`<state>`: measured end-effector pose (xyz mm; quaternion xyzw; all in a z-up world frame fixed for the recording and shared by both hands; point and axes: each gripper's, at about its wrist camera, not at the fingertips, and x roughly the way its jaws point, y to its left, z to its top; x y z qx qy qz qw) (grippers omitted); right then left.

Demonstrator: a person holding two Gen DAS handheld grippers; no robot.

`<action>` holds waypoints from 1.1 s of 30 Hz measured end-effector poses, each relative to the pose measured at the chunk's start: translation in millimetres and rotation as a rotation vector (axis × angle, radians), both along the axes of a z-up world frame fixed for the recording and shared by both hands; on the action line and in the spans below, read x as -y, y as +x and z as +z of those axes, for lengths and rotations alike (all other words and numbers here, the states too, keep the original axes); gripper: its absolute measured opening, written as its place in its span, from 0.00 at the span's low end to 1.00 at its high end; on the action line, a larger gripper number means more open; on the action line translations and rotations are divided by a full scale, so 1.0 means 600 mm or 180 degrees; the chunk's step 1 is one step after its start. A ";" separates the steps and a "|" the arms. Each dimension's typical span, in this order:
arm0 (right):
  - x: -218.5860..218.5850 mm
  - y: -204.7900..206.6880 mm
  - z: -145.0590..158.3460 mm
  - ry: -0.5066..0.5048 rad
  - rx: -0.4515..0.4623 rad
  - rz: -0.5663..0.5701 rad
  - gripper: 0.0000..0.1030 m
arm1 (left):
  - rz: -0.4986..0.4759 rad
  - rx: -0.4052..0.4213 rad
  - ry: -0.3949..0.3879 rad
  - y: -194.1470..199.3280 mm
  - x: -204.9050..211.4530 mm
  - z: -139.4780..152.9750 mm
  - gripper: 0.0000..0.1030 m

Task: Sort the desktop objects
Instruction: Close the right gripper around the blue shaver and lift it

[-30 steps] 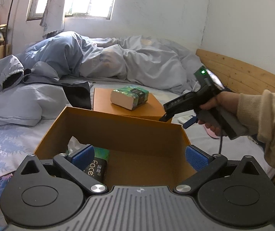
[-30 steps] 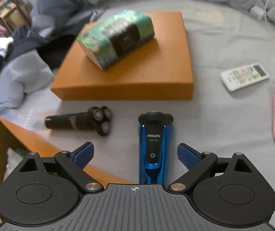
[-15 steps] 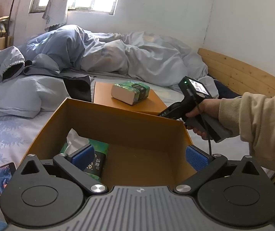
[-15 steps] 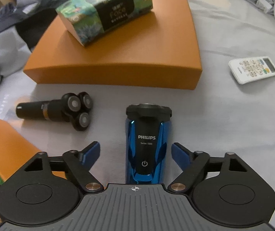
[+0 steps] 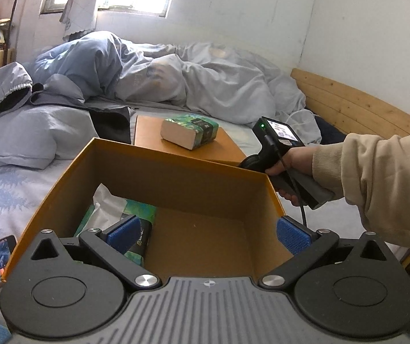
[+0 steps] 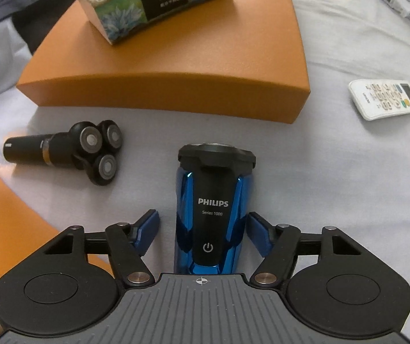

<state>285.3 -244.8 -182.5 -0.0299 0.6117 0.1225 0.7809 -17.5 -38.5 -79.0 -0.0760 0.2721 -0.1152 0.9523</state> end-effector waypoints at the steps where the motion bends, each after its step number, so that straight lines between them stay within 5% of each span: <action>1: 0.001 -0.001 0.001 0.0007 0.0013 -0.0009 0.63 | 0.0005 -0.0003 -0.0008 -0.001 0.000 0.001 1.00; 4: 0.005 -0.004 0.005 0.0030 0.0054 -0.0040 0.47 | 0.0011 0.0001 -0.0021 -0.004 0.000 0.002 1.00; 33: 0.090 -0.060 0.072 0.0512 0.0604 -0.0418 0.46 | -0.0001 0.0054 -0.0030 -0.002 -0.010 0.003 1.00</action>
